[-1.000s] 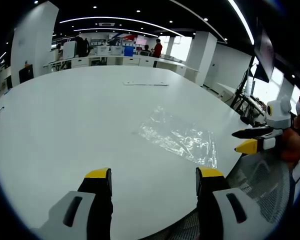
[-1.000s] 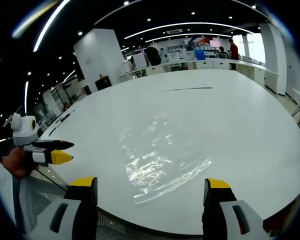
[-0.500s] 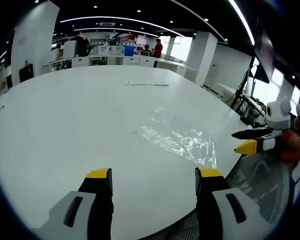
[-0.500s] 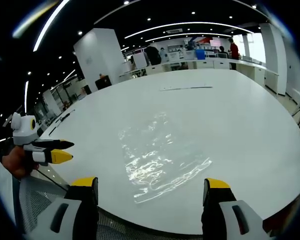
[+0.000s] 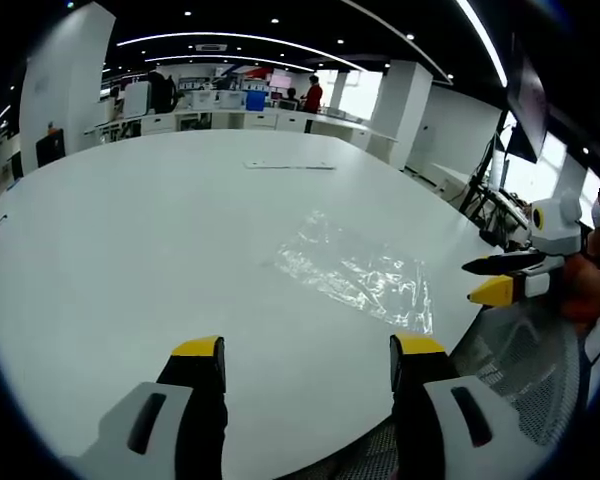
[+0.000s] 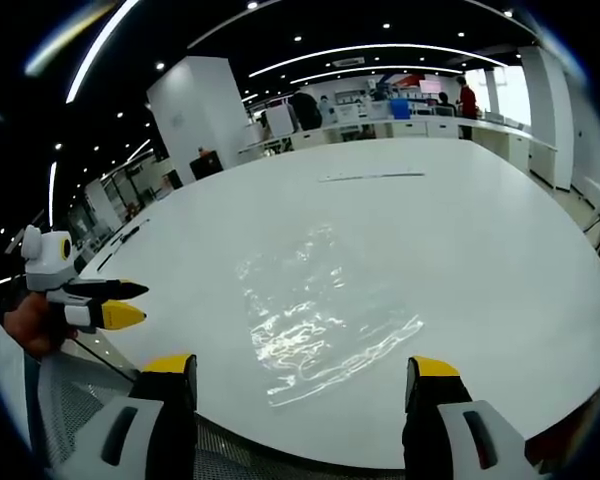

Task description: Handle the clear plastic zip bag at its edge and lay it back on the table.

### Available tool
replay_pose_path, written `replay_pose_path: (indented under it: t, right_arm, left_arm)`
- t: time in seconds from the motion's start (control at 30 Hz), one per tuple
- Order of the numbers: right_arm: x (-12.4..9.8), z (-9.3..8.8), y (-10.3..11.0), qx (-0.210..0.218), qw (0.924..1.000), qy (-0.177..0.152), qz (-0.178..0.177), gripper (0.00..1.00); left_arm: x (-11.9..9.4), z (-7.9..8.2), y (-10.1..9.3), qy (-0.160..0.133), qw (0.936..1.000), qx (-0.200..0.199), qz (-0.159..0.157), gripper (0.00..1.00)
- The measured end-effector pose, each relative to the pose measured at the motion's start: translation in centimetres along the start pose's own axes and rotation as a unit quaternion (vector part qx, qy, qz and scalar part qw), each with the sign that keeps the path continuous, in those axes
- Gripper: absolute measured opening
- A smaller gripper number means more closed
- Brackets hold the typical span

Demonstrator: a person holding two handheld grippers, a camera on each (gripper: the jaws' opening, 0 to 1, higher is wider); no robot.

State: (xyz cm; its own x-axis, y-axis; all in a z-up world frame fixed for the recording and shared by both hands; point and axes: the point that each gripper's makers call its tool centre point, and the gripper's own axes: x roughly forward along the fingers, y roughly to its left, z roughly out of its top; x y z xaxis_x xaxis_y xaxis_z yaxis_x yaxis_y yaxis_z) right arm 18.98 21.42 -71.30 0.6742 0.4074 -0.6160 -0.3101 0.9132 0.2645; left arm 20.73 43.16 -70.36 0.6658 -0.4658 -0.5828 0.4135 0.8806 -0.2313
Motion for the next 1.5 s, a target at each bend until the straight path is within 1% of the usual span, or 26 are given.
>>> replay_pose_path:
  t: [0.23, 0.63, 0.97, 1.1, 1.2, 1.33, 1.5]
  right_arm:
    - [-0.1, -0.1, 0.1, -0.002, 1.0000, 0.005, 0.001, 0.85]
    - [0.3, -0.4, 0.3, -0.001, 0.9999, 0.011, 0.006, 0.85]
    - [0.6, -0.5, 0.7, 0.013, 0.9994, 0.024, 0.020, 0.86]
    - [1.2, 0.0, 1.4, 0.011, 0.9991, 0.030, 0.028, 0.86]
    - [1.9, 0.4, 2.1, 0.002, 0.9988, 0.032, 0.037, 0.86]
    - [2.8, 1.0, 2.8, 0.001, 0.9984, 0.028, 0.049, 0.85]
    - [4.1, 0.9, 3.8, -0.006, 0.9976, 0.035, 0.060, 0.85]
  left_arm:
    - [0.1, -0.1, 0.4, -0.002, 1.0000, -0.004, 0.002, 0.66]
    - [0.1, -0.2, 0.0, 0.004, 1.0000, 0.003, -0.001, 0.65]
    - [0.1, -0.2, 0.0, 0.004, 1.0000, 0.000, -0.001, 0.64]
    - [0.1, -0.2, 0.0, 0.004, 1.0000, 0.000, 0.000, 0.64]
    - [0.0, -0.1, -0.1, 0.002, 1.0000, 0.001, 0.000, 0.64]
    - [0.1, -0.2, 0.1, 0.002, 1.0000, -0.002, 0.002, 0.64]
    - [0.1, -0.2, 0.0, 0.003, 1.0000, 0.000, 0.002, 0.64]
